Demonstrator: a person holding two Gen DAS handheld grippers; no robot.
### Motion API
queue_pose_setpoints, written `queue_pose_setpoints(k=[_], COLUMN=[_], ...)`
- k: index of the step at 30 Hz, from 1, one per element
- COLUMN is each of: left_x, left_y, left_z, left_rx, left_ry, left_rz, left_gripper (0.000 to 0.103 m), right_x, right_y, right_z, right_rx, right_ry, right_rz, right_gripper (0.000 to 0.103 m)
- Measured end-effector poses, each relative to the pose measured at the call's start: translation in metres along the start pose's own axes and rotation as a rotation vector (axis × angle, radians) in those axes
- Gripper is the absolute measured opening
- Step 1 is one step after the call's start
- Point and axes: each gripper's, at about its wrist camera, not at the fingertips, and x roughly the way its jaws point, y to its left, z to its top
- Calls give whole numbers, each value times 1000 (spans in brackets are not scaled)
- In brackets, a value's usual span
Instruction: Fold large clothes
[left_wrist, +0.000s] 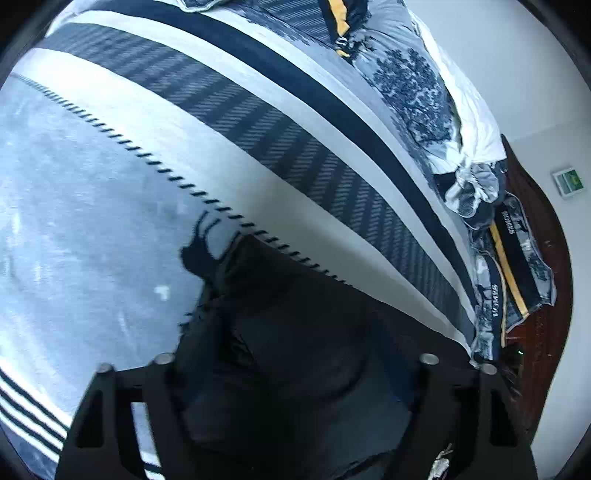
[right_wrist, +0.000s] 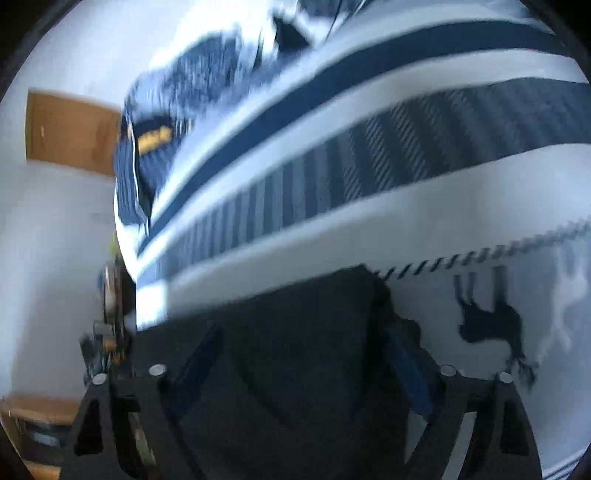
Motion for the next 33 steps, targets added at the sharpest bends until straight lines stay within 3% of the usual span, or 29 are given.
queue_pose_setpoints(k=[1, 3, 5, 7, 10, 11, 14, 16, 17, 19, 21, 23, 25, 27, 30, 33], left_x=[0, -4, -14, -25, -22, -10, 17, 11, 0, -29, -65, -88, -101, -105, -96, -78], left_y=[-1, 1, 5, -1, 6, 10, 19, 16, 14, 9, 7, 7, 12, 19, 29, 29], left_z=[0, 0, 2, 2, 6, 8, 5, -1, -4, -13, -35, -61, -100, -133, -191, -221], left_rx=[17, 17, 14, 63, 31, 27, 12, 23, 30, 52, 71, 74, 57, 40, -14, -52], left_ry=[1, -1, -19, -71, -122, -106, -46, -27, -45, -92, -171, -206, -201, -217, -233, -187], left_rz=[13, -12, -79, -106, -109, -63, 21, 33, 36, 19, 35, 44, 47, 46, 33, -20], left_gripper=[52, 18, 9, 7, 7, 7, 16, 19, 25, 40, 77, 81, 81, 81, 81, 81], right_x=[5, 14, 13, -1, -21, -19, 13, 30, 32, 10, -21, -53, -72, -82, -76, -59], right_y=[-5, -8, -6, 0, 7, 4, -13, -25, -24, -18, -16, -17, -19, -19, -26, -36], right_z=[0, 3, 2, 4, 7, 9, 13, 6, 2, -10, -28, -57, -95, -137, -198, -238], right_rx=[9, -3, -34, -63, -85, -83, -56, -21, -34, -56, -33, -9, 15, 36, 68, 118], right_ry=[25, 72, 71, 23, -66, -71, -3, 32, 35, -38, -127, -200, -225, -319, -338, -391], right_rz=[6, -15, -21, 9, 39, 28, -73, -91, -93, -76, 28, 87, 97, 85, 149, 150], right_gripper=[48, 24, 11, 3, 2, 2, 2, 4, 4, 6, 7, 23, 99, 100, 100, 100])
